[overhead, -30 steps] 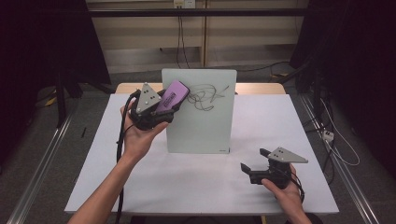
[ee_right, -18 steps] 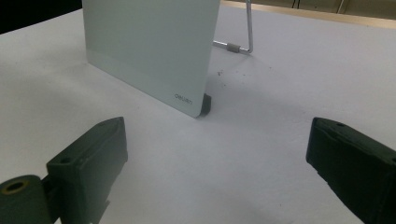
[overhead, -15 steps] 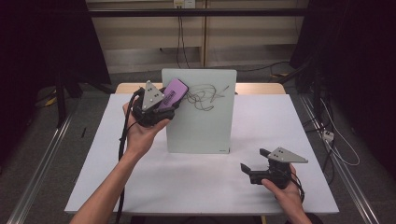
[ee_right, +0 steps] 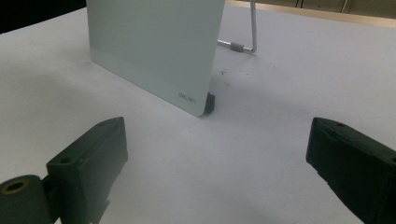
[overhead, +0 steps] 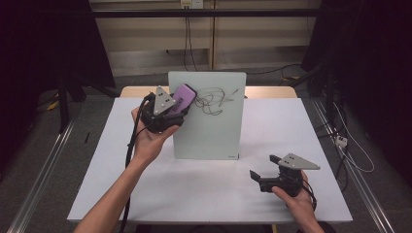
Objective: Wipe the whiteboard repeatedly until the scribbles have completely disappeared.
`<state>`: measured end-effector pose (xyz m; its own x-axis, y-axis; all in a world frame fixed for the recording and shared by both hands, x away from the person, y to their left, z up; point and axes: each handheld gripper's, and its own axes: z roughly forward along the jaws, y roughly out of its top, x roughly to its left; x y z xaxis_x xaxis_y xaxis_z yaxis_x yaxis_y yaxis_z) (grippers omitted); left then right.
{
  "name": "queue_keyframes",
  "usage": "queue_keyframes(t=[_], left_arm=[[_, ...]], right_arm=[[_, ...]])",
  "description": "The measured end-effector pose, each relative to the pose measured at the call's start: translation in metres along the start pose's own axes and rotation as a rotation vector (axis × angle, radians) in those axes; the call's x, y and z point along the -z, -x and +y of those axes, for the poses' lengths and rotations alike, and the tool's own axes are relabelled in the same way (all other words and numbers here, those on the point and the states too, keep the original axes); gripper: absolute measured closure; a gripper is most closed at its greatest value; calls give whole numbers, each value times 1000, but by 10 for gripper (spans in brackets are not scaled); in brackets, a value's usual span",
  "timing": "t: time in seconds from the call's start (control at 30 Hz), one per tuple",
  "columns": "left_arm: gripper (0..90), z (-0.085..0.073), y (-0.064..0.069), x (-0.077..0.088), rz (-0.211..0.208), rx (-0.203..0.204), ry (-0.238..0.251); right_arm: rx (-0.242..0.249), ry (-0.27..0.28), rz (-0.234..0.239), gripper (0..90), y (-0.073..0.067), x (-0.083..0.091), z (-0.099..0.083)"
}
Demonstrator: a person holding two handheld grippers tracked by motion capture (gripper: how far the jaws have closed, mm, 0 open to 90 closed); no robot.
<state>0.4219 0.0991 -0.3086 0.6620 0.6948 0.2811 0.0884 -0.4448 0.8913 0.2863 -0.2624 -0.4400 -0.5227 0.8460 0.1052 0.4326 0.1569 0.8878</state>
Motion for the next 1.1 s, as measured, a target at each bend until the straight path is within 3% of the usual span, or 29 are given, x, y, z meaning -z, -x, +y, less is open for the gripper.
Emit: queue_keyframes(t=[0.1,0.4,0.63,0.93,1.1], left_arm=[[413,1,0,-1,-8,10,3],[414,3,4,-3,14,-22,-1],[414,3,13,-9,5,-39,-3],[413,1,24,-15,-33,-32,-13],[413,-3,33,-20,-54,-51,-28]], right_arm=[[3,1,0,54,0,0,0],[2,1,0,53,-1,0,0],[2,1,1,53,-1,0,0],[5,1,-4,50,0,0,0],[6,0,-1,50,-1,-1,0]])
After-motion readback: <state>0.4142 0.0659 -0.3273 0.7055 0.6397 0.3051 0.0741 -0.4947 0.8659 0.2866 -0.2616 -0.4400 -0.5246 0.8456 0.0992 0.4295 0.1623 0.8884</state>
